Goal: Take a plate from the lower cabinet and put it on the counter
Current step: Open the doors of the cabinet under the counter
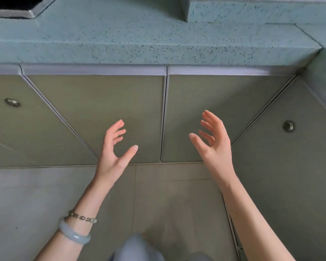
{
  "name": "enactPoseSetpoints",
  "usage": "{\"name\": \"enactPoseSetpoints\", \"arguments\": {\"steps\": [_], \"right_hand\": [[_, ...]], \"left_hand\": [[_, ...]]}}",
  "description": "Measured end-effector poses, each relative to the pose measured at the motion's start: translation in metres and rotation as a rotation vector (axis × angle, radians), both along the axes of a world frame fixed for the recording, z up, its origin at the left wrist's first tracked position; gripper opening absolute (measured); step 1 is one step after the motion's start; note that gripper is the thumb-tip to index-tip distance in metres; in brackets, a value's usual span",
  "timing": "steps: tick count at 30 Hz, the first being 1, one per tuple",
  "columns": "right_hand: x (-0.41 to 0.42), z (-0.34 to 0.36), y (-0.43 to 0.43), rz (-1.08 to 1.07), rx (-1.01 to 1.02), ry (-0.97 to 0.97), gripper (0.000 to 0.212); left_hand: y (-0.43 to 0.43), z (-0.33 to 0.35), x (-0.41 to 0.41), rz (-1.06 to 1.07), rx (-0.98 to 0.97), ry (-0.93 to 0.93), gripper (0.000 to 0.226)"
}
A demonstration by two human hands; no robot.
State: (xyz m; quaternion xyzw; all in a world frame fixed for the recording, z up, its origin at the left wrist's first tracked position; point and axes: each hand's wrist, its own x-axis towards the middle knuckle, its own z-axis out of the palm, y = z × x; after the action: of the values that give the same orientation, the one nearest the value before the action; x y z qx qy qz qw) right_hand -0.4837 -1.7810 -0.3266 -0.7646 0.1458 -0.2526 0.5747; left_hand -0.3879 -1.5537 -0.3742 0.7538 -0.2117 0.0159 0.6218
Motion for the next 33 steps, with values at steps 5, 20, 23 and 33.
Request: {"name": "enactPoseSetpoints", "arguments": {"steps": [5, 20, 23, 33], "right_hand": [[0.032, -0.040, -0.012, 0.007, -0.083, -0.182, 0.057], [0.107, -0.004, 0.006, 0.276, 0.572, -0.282, 0.049], [0.126, 0.010, 0.015, 0.323, 0.898, -0.311, 0.054], [0.153, 0.039, 0.033, 0.279, 1.066, -0.338, 0.065]], "left_hand": [[0.000, -0.037, 0.041, 0.014, -0.062, -0.203, 0.065], [-0.041, 0.030, 0.091, -0.125, -0.636, 0.169, 0.048], [-0.058, 0.053, 0.092, -0.175, -0.788, 0.340, 0.062], [-0.077, 0.089, 0.096, -0.128, -0.992, 0.506, 0.064]]}}
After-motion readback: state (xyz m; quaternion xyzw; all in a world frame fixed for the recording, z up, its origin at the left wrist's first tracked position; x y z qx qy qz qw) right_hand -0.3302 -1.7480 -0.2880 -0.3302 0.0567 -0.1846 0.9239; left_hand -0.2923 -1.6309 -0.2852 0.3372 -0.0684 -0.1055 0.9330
